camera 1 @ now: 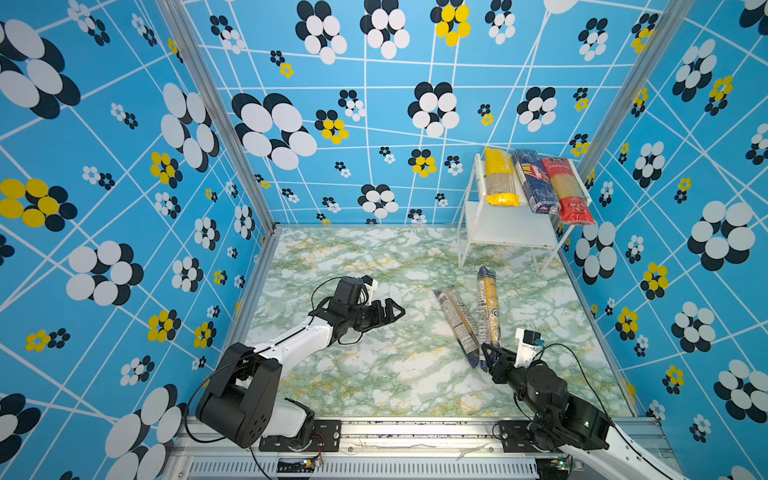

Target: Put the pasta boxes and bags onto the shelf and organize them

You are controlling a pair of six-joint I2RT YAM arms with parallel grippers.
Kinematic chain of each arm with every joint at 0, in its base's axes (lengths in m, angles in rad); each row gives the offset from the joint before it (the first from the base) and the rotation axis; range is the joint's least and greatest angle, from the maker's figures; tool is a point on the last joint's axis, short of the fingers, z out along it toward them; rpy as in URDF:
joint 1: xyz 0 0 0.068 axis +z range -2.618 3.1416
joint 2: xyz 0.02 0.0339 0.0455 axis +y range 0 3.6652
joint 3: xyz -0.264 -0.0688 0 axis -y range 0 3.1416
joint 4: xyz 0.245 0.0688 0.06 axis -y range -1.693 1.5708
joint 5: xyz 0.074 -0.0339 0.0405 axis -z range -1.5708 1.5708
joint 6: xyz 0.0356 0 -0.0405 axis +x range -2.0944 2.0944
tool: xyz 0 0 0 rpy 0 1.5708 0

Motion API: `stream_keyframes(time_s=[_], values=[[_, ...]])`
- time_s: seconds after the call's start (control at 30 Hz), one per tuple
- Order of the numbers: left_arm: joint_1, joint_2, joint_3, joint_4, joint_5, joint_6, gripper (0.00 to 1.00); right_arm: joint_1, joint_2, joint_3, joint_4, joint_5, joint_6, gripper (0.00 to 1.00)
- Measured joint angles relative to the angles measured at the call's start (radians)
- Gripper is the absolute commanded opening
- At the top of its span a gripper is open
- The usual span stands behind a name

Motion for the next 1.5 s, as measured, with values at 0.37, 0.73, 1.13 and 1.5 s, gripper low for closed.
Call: stream_keyframes(time_s=[0.37,0.73,1.13,1.5], values=[[0.0,0.0,0.0,0.0,0.0,0.001,0.99,-0.284,0.182,0.008,0.013,-0.195,0.018,0.0],[0.0,0.0,0.0,0.0,0.0,0.001,0.99,-0.492,0.394,0.115,0.128,-0.414,0.01,0.0],[0.0,0.017,0.0,0.001,0.004,0.001,0.99,-0.641,0.565,0.204,0.269,-0.591,0.006,0.0],[0.0,0.017,0.0,0.015,0.008,0.0,0.99,-0.658,0.674,0.347,0.323,-0.67,-0.043,0.0]])
